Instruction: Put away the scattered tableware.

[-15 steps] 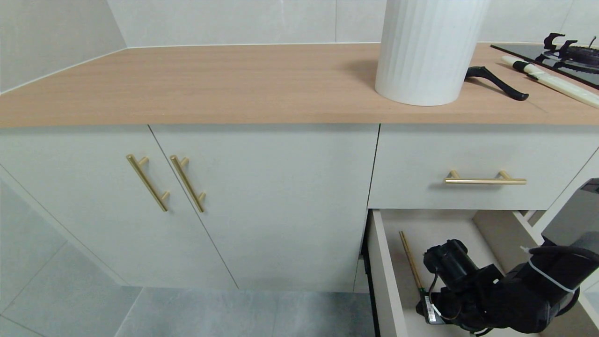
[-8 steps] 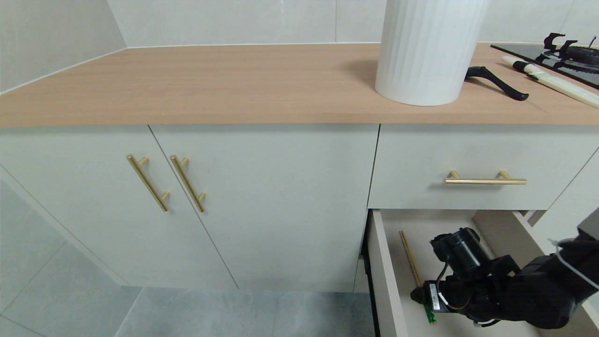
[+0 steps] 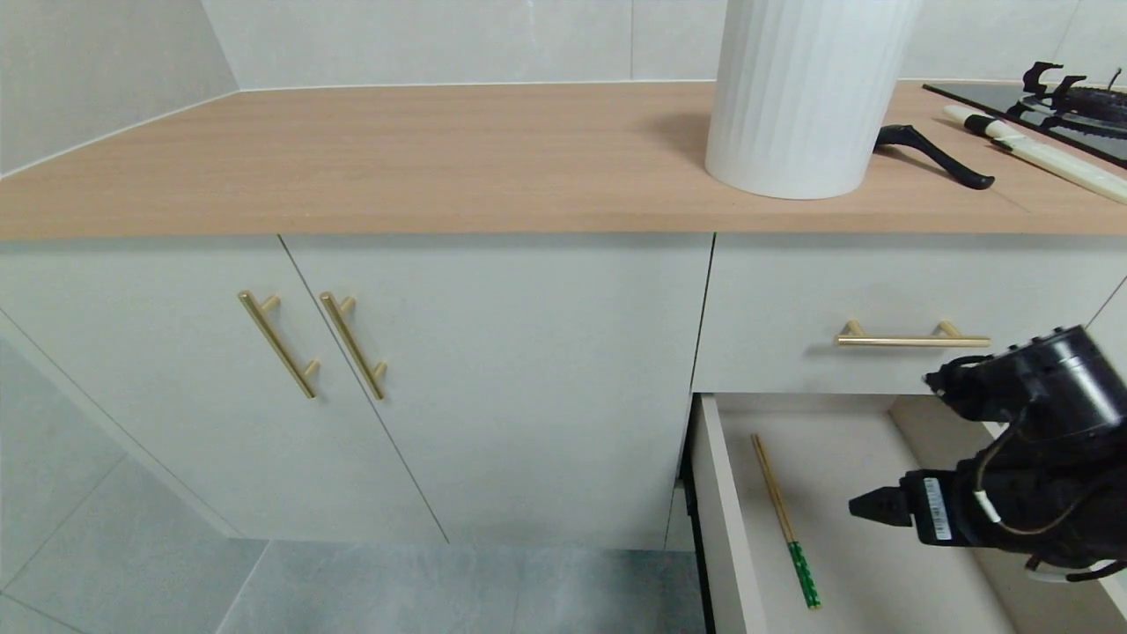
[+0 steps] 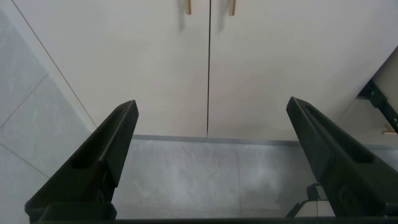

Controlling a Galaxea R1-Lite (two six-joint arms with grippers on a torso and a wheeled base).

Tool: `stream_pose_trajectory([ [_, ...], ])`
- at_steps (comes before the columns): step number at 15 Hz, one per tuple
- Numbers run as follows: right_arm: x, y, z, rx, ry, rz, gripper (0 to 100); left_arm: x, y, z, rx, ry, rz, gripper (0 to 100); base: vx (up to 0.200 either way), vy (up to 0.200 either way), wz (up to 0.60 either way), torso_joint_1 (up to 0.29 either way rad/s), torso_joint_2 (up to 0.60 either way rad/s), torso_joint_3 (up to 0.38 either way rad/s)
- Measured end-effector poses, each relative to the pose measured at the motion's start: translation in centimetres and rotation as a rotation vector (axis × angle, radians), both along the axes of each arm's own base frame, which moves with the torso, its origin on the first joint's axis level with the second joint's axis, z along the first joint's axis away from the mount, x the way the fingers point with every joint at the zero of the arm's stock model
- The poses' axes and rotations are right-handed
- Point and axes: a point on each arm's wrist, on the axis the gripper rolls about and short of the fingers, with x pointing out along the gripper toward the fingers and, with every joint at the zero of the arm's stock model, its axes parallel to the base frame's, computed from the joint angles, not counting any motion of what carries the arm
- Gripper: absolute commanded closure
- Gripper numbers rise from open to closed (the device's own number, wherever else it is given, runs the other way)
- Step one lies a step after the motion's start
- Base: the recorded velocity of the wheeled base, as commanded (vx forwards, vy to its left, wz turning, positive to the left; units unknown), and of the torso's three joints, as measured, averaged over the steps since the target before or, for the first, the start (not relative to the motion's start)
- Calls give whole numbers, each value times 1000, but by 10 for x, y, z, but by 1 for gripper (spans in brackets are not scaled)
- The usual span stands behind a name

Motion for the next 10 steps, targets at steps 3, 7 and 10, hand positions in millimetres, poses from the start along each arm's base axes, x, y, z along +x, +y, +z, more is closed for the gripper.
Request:
stream_pose_trajectory([
  [3, -21, -23, 36, -30, -135, 20, 0, 0, 0, 0, 0, 0, 0, 0, 0, 0, 0, 0, 0, 0],
  [7, -33, -33, 52, -13, -213, -4, 0, 0, 0, 0, 0, 0, 0, 0, 0, 0, 0, 7, -13, -5],
  [10, -36, -34, 55, -7, -232, -6, 0, 0, 0, 0, 0, -3, 0, 0, 0, 0, 0, 121, -191, -188],
])
